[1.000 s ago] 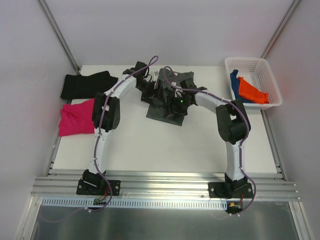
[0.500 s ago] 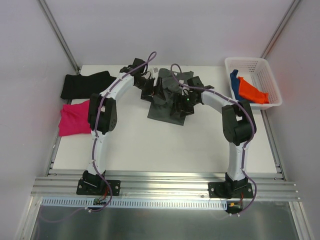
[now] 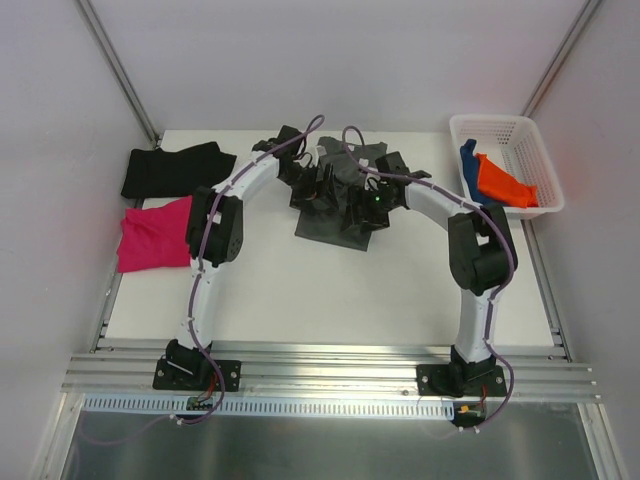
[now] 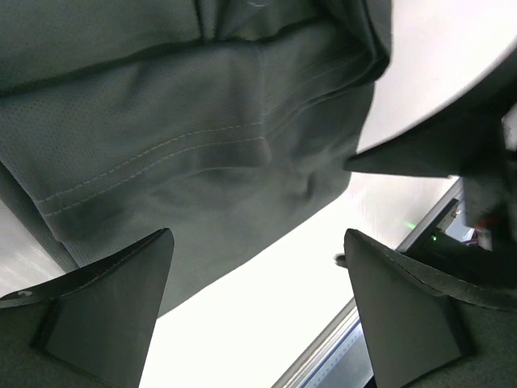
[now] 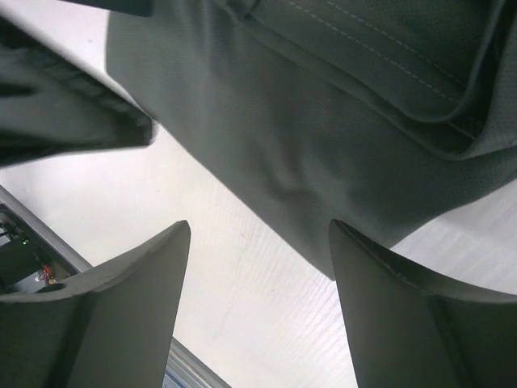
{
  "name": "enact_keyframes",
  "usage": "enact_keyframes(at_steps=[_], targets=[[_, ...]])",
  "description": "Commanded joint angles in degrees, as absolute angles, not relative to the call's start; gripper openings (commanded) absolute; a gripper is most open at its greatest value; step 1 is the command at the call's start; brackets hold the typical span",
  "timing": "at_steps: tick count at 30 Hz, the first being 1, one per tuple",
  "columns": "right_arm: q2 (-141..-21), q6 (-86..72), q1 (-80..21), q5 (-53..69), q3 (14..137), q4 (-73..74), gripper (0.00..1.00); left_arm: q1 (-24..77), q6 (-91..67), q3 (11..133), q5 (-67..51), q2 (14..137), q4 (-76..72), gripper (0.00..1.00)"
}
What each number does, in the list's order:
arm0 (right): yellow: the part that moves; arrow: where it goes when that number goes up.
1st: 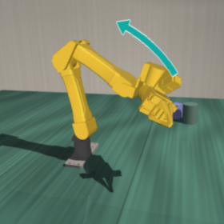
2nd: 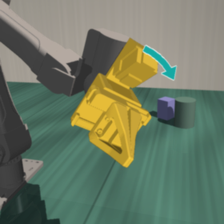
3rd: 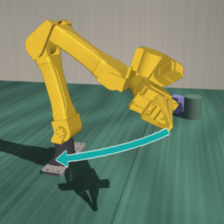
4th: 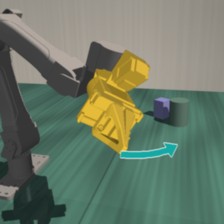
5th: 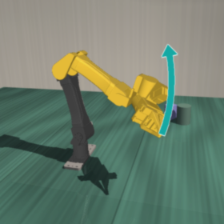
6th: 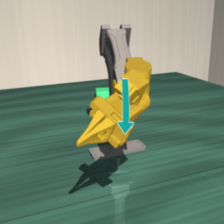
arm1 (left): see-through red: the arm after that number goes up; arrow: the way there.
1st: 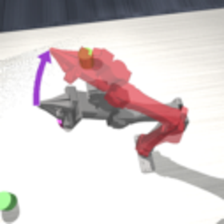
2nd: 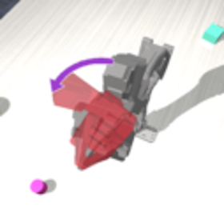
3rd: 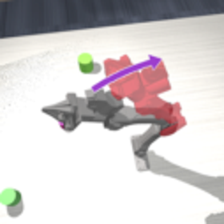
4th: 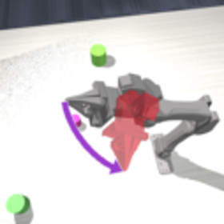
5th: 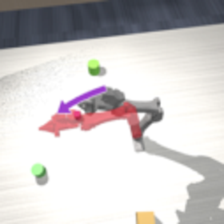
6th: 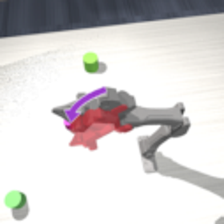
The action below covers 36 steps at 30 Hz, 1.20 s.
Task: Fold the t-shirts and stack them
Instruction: Fold the folded rectangular tshirt in 1/3 of the way
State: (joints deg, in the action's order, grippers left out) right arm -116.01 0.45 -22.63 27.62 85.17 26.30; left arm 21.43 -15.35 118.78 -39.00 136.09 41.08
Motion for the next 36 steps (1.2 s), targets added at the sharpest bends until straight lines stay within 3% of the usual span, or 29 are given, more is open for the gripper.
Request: enact_keyframes(at_steps=[1, 20, 30, 36], targets=[[-109.4, 0.2, -22.6, 28.2, 84.6, 26.3, 0.73, 21.9, -16.0, 121.2, -40.4, 136.9, 41.4, 0.87], [-109.1, -1.2, -24.1, 29.4, 80.2, 25.0, 0.73, 22.7, -16.3, 133.1, -37.0, 143.3, 37.9, 0.88], [-106.7, 1.0, -24.7, 27.4, 78.3, 25.5, 0.73, 20.9, -12.6, 144.0, -26.5, 147.7, 29.8, 0.87], [-104.2, 1.9, -24.7, 26.6, 77.9, 25.7, 0.74, 18.9, -17.7, 128.2, -35.2, 137.6, 31.0, 0.82]])
